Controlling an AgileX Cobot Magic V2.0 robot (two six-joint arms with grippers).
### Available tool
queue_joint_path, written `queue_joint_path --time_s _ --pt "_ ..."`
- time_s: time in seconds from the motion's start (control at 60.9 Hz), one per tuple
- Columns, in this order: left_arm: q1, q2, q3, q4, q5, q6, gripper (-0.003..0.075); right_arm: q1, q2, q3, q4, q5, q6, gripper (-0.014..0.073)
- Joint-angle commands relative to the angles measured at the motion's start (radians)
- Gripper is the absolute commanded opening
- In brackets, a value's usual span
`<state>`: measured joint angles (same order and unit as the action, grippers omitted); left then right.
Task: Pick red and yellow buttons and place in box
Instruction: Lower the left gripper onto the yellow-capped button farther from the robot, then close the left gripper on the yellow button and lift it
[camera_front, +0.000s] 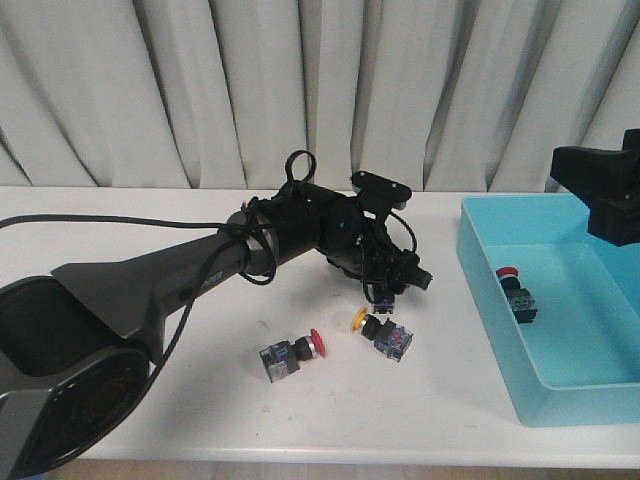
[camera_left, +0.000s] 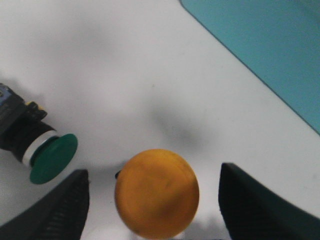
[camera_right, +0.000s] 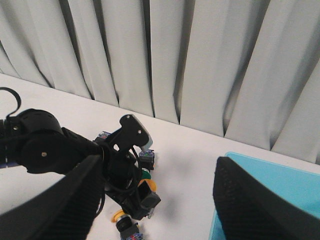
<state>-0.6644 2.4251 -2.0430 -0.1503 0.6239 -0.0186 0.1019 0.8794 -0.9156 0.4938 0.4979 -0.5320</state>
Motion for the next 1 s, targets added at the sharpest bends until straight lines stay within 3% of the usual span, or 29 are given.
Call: queue_joint_path --time_s 0.0,0.148,0.279,0.378,0.657,0.985 --pt "-0.012 -0.061 -0.032 -0.011 -0.038 0.003 0.0533 0.002 -0.011 -0.025 0.012 -0.055 -0.001 0.0461" --pt "-0.015 -0.057 -0.032 -0.011 -0.053 0.003 0.0531 0.002 -0.011 -0.025 0.012 -0.054 -0.001 0.0461" --pt "-0.015 -0.057 -0.032 -0.011 -0.058 0.003 0.0477 0.002 -0.011 -0.025 0.012 -0.054 -0.001 0.0461" --pt "-0.015 -0.057 -0.032 -0.009 -0.064 0.003 0.0383 0.002 -0.011 -0.025 0.012 -0.054 -0.001 0.0461" --pt "-0.015 -0.057 -0.032 -0.008 -0.101 0.003 -0.0006 0.002 -0.011 -0.025 0.012 -0.052 -0.002 0.0461" --pt "0.0 -0.2 -0.033 -0.012 0.008 0.0 -0.0007 0.158 0.036 -0.025 -0.151 -0.061 -0.05 0.0461"
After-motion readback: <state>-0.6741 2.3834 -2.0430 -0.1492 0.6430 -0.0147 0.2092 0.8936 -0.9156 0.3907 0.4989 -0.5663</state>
